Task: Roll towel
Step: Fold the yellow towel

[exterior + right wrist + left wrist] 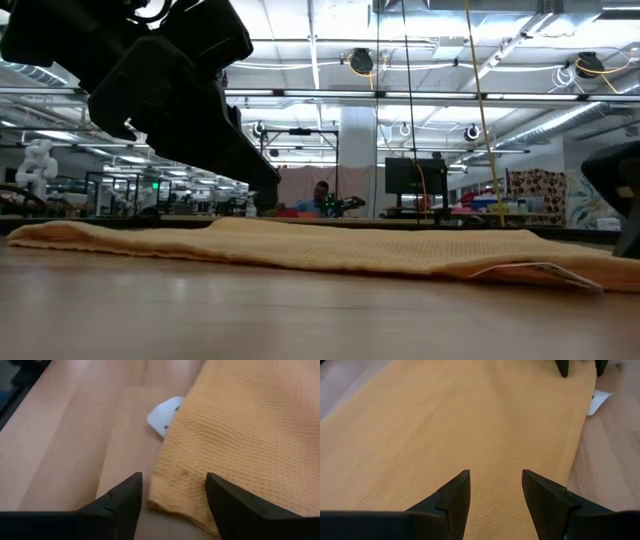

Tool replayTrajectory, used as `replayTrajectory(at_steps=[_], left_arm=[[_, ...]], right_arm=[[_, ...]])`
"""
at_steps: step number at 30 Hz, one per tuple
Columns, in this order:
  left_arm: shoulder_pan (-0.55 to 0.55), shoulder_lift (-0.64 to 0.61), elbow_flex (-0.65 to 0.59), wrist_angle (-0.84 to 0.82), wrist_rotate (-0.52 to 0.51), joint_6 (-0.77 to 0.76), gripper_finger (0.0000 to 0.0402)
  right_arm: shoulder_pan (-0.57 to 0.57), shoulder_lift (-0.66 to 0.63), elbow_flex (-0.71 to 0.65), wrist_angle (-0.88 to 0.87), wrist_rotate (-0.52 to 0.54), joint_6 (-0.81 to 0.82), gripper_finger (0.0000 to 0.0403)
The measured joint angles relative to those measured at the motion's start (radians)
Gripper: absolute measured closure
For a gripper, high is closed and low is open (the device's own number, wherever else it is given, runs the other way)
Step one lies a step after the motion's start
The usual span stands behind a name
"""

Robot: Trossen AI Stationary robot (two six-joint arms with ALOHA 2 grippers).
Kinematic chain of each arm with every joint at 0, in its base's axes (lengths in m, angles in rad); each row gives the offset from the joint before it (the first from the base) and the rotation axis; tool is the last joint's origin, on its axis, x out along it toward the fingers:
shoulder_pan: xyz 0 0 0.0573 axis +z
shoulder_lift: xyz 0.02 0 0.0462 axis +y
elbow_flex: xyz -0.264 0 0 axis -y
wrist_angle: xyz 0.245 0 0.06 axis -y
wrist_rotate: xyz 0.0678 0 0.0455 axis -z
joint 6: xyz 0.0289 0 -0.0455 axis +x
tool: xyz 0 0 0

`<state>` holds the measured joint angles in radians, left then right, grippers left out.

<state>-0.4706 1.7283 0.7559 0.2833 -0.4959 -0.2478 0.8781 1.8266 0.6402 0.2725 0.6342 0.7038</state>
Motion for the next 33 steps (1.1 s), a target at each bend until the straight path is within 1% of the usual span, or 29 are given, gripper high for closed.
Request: replayTrajectory(at_steps=[2,4,10,11,12,14,18,21,22,24,27,30,33], left_arm=[[0.000,0.000,0.000,0.003,0.000,0.000,0.0217],[0.000,0.000,0.000,0.011,0.001,0.003,0.0217],[0.000,0.000,0.000,0.108,0.003,0.087,0.0217],[0.000,0.000,0.000,0.135,0.003,0.107,0.0217],[0.000,0.000,0.000,0.167,0.003,0.130,0.0217],[0.000,0.000,0.000,0.219,0.000,0.172,0.0217],[0.000,0.000,0.000,0.281,0.001,0.235,0.0216],[-0.003,0.013,0.001,0.341,0.035,0.266,0.0205],[-0.006,0.024,0.001,0.369,0.048,0.282,0.0198],[-0.017,0.056,0.001,0.446,0.077,0.317,0.0181],[-0.032,0.134,0.022,0.550,0.099,0.372,0.0155],[-0.037,0.223,0.073,0.601,0.099,0.427,0.0136],[-0.036,0.304,0.143,0.605,0.093,0.438,0.0130]], right_arm=[[-0.002,0.003,0.001,-0.014,0.008,0.046,0.0223],[-0.003,0.003,0.000,-0.022,0.016,0.080,0.0253],[-0.008,0.004,-0.002,-0.023,0.021,0.146,0.0375],[-0.008,0.004,-0.002,-0.015,0.019,0.146,0.0387],[-0.009,0.004,-0.003,-0.003,0.019,0.149,0.0391],[-0.018,0.000,-0.004,0.013,0.006,0.179,0.0388],[-0.035,-0.037,-0.006,0.007,-0.022,0.262,0.0391],[-0.053,-0.082,-0.008,0.017,-0.018,0.313,0.0397],[-0.059,-0.098,-0.006,0.021,0.000,0.338,0.0397],[-0.076,-0.122,-0.006,0.024,0.028,0.377,0.0395],[-0.098,-0.158,-0.006,0.036,0.037,0.417,0.0395],[-0.114,-0.183,-0.006,0.047,0.039,0.419,0.0395],[-0.128,-0.204,-0.005,0.057,0.042,0.419,0.0395]])
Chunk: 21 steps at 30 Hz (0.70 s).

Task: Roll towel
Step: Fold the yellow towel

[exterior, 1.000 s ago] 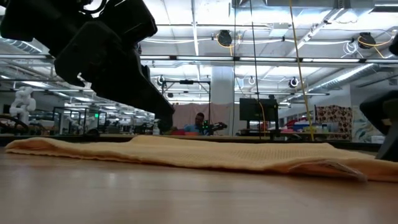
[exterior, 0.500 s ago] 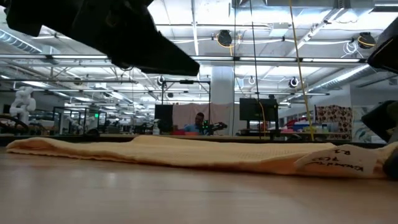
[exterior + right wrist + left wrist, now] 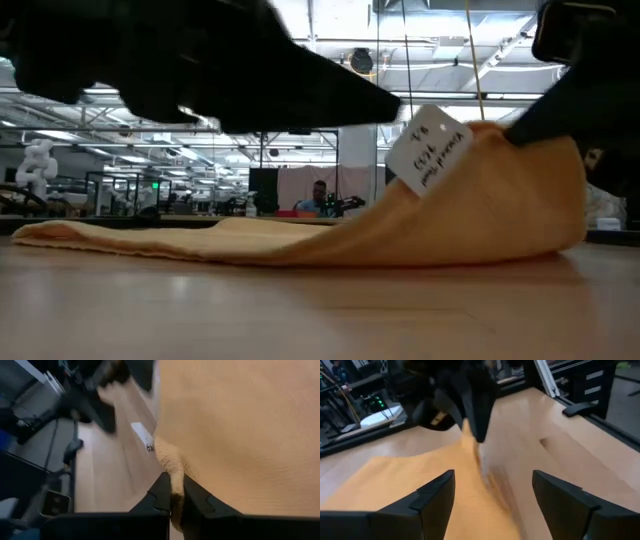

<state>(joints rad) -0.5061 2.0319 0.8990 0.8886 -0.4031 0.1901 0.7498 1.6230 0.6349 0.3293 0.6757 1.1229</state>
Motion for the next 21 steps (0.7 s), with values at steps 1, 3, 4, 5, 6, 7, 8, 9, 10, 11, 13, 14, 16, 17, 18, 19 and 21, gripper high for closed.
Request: replayTrajectory(at_steps=[1,3,4,5,6,7,8,9,10,11,13,14,16,17,18,19,21], left_arm=[[0.003,0.027,0.026,-0.001,-0.010,-0.010,0.0130],[0.009,0.073,0.072,-0.013,-0.021,-0.022,0.0130],[0.013,0.095,0.092,-0.016,-0.025,-0.025,0.0130],[0.016,0.115,0.112,-0.016,-0.027,-0.027,0.0130],[0.018,0.131,0.129,-0.016,-0.028,-0.027,0.0130],[0.021,0.145,0.144,-0.016,-0.029,-0.027,0.0130],[0.022,0.156,0.157,-0.016,-0.028,-0.032,0.0131],[0.023,0.165,0.166,-0.016,-0.029,-0.046,0.0134],[0.025,0.172,0.173,-0.017,-0.029,-0.052,0.0141],[0.026,0.176,0.179,-0.016,-0.029,-0.053,0.0151],[0.028,0.177,0.180,-0.019,-0.033,-0.053,0.0185],[0.028,0.177,0.180,-0.019,-0.041,-0.053,0.0208],[0.029,0.177,0.180,-0.019,-0.054,-0.053,0.0261],[0.033,0.177,0.180,-0.019,-0.057,-0.053,0.0290],[0.037,0.177,0.180,-0.021,-0.057,-0.053,0.0319],[0.041,0.177,0.180,-0.029,-0.057,-0.057,0.0348],[0.052,0.176,0.181,-0.057,-0.058,-0.076,0.0387]], right_arm=[[-0.004,-0.006,0.000,-0.001,0.000,0.000,0.0395],[-0.009,-0.012,0.000,0.003,0.000,0.000,0.0395],[-0.010,-0.012,0.000,0.006,0.001,0.000,0.0395],[-0.010,-0.012,0.000,0.008,0.001,0.000,0.0395],[-0.010,-0.012,0.000,0.011,0.001,0.000,0.0395],[-0.010,-0.012,0.000,0.014,0.001,0.000,0.0395],[-0.010,-0.012,0.000,0.018,0.002,0.000,0.0395],[-0.010,-0.012,0.000,0.020,0.003,0.000,0.0395],[-0.010,-0.012,0.000,0.020,0.004,0.000,0.0395],[-0.010,-0.012,0.000,0.025,0.004,0.000,0.0395],[-0.010,-0.012,0.000,0.040,0.005,-0.006,0.0395],[-0.010,-0.013,0.001,0.047,0.006,-0.007,0.0395],[-0.010,-0.013,0.001,0.050,0.008,-0.009,0.0395],[-0.010,-0.013,0.001,0.050,0.008,-0.009,0.0395],[-0.010,-0.013,0.001,0.051,0.008,-0.009,0.0395],[-0.010,-0.013,0.001,0.051,0.007,-0.010,0.0395],[-0.010,-0.013,0.001,0.050,-0.001,-0.021,0.0394]])
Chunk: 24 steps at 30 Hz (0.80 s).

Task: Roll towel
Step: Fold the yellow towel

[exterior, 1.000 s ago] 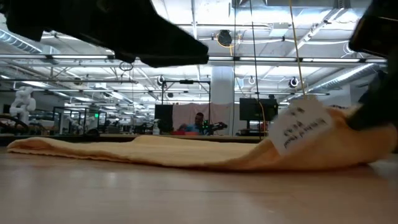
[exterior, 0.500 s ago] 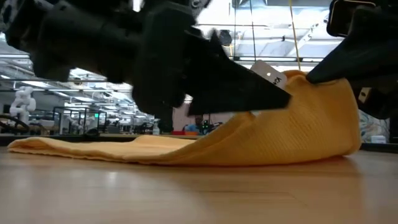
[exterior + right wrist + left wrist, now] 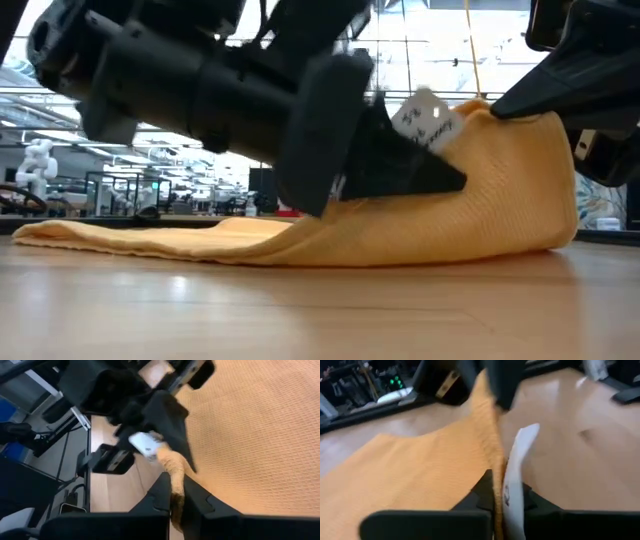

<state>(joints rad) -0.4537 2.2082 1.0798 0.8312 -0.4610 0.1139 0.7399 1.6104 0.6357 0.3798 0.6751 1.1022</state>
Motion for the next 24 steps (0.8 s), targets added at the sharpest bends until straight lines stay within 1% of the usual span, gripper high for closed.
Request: replayTrajectory(at_steps=[3,5,8,11,14,17,19,21,24], left_arm=[[0.014,-0.001,0.000,-0.003,0.019,-0.031,0.0389],[0.027,-0.010,0.000,-0.014,0.063,-0.093,0.0390],[0.056,-0.033,0.000,-0.045,0.171,-0.205,0.0390],[0.087,-0.037,0.000,-0.065,0.260,-0.296,0.0390],[0.117,-0.036,0.000,-0.069,0.366,-0.366,0.0391],[0.141,-0.037,0.000,-0.104,0.425,-0.403,0.0391],[0.149,-0.036,-0.001,-0.107,0.444,-0.410,0.0391],[0.155,-0.037,0.000,-0.097,0.454,-0.423,0.0391],[0.158,-0.037,0.001,-0.104,0.458,-0.443,0.0391]], right_arm=[[0.002,0.000,0.000,0.000,-0.019,-0.071,0.0383],[0.018,0.000,0.000,-0.001,-0.025,-0.165,0.0359],[0.052,0.000,0.001,-0.029,-0.050,-0.311,0.0303],[0.091,0.000,0.001,-0.075,-0.041,-0.440,0.0237],[0.122,0.000,0.001,-0.132,0.006,-0.495,0.0177],[0.145,0.000,0.001,-0.158,0.059,-0.580,0.0135],[0.150,0.003,0.001,-0.164,0.106,-0.639,0.0121],[0.149,0.003,0.001,-0.166,0.141,-0.702,0.0117],[0.136,0.003,0.001,-0.168,0.148,-0.787,0.0122]])
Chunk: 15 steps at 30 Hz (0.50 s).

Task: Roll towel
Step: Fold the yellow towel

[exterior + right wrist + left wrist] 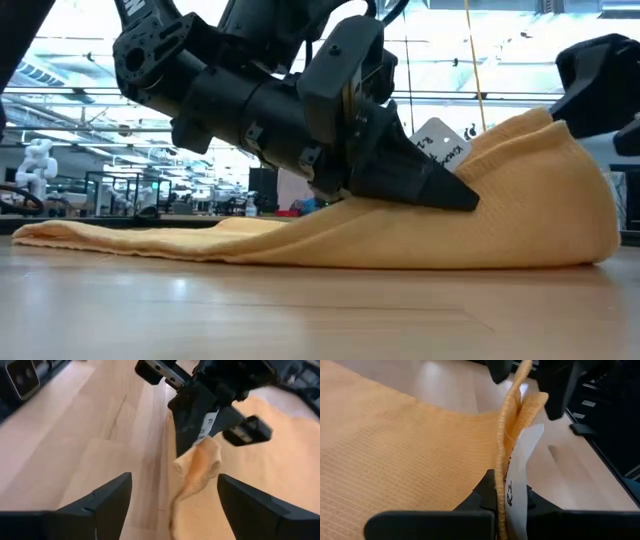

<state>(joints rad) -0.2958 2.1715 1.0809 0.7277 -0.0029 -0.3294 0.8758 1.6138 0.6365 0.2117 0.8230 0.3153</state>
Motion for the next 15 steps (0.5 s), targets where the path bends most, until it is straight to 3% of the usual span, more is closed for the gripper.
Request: replayTrajectory(at_steps=[15], left_arm=[[0.002,0.000,0.000,0.004,0.001,-0.033,0.0391]], right_arm=[[-0.055,0.000,0.000,0.003,-0.017,-0.188,0.0221]])
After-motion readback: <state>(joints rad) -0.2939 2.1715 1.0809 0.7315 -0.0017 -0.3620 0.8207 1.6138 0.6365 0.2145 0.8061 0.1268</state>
